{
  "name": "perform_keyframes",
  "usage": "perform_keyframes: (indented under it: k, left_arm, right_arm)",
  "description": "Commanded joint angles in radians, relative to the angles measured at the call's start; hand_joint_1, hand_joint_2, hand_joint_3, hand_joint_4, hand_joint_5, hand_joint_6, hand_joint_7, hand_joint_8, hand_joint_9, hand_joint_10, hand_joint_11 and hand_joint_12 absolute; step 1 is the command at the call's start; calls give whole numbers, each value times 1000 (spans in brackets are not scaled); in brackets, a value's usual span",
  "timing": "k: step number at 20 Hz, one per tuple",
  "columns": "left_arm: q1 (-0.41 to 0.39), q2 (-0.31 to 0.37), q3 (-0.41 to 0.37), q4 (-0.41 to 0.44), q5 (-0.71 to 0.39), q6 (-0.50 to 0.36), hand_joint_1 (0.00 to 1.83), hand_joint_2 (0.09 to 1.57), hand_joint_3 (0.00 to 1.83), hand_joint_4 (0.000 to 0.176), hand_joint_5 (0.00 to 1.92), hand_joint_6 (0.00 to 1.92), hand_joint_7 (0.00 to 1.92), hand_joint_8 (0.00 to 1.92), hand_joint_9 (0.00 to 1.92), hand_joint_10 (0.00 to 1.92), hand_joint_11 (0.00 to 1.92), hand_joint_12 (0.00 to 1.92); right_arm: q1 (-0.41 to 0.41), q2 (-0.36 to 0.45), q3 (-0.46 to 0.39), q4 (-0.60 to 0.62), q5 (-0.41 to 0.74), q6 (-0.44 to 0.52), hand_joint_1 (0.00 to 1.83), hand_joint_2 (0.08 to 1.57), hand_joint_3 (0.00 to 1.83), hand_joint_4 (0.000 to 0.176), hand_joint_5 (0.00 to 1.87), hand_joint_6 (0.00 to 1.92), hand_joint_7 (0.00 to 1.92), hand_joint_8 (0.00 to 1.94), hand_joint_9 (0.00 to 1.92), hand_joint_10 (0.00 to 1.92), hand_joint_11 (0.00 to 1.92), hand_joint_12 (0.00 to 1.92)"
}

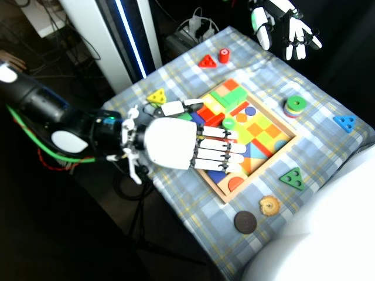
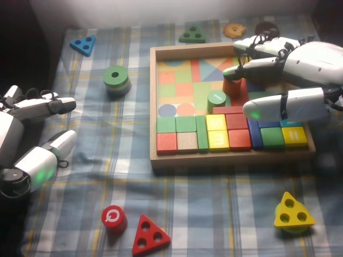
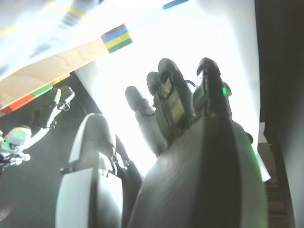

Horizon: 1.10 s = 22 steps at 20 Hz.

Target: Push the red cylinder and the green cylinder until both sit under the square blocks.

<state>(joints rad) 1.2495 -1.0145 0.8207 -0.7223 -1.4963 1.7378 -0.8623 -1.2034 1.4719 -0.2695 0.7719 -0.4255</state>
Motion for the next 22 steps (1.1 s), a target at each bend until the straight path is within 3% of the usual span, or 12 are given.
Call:
perform_keyframes:
  k: [1,4,7,11,13,14,15,16,17,18,19,22]
  left_arm:
    - [-10,-4,5,40,-117,-10,763,1324,4,45,768,1,510,0,437,0,0,0]
    - [-10,-4,5,40,-117,-11,748,1328,3,49,778,2,522,2,449,3,0,0]
    - [-9,-4,4,38,-117,-11,776,1326,0,34,799,6,522,1,438,1,0,0]
    - [-9,-4,5,38,-118,-11,749,1330,1,52,785,1,511,1,431,0,0,0]
    - [-9,-4,5,38,-118,-11,746,1340,5,37,800,6,513,1,432,2,0,0]
    - [-9,-4,5,37,-118,-11,763,1338,3,27,808,7,516,2,437,4,0,0]
    - [-9,-4,4,37,-118,-11,760,1338,2,34,802,3,512,0,438,3,0,0]
    - [-9,-3,4,37,-118,-11,788,1331,0,36,807,4,520,3,439,3,0,0]
    - [-9,-3,3,37,-118,-12,796,1327,0,38,812,5,524,4,443,5,0,0]
    - [-9,-3,3,37,-118,-13,784,1331,0,34,815,5,526,4,437,2,0,0]
    - [-9,-3,2,37,-118,-17,786,1334,1,35,821,7,522,1,435,1,0,0]
    - [-9,1,1,37,-117,-20,867,1314,0,11,847,10,540,4,453,7,0,0]
  right_arm:
    - [18,-4,7,32,99,5,0,1029,0,98,380,9,0,0,0,0,0,0]
    - [18,-10,17,28,83,5,0,1018,0,91,383,7,0,0,0,0,0,0]
    - [18,-9,18,29,83,5,0,1025,0,81,372,0,0,0,0,0,0,0]
    - [18,-9,18,32,83,5,0,1041,4,99,367,2,0,0,0,0,0,0]
    - [21,-9,12,29,83,5,0,1049,6,80,370,7,0,0,0,0,0,0]
    - [22,-8,9,24,83,5,0,1040,1,83,365,4,0,0,0,0,0,0]
    - [22,-8,4,16,82,5,0,1022,0,119,343,0,0,0,0,0,0,0]
    - [21,-1,-6,9,75,5,0,1022,0,97,341,1,0,0,0,0,0,0]
    - [21,12,-17,-2,61,4,0,1028,0,101,335,0,0,0,0,0,0,0]
    - [21,19,-23,-10,48,4,0,1037,1,54,358,10,0,0,0,0,0,0]
    - [21,23,-27,-16,38,4,0,1015,0,72,345,4,0,0,0,0,0,0]
    - [17,49,-55,-23,27,4,0,1021,0,51,373,13,0,0,0,0,0,0]
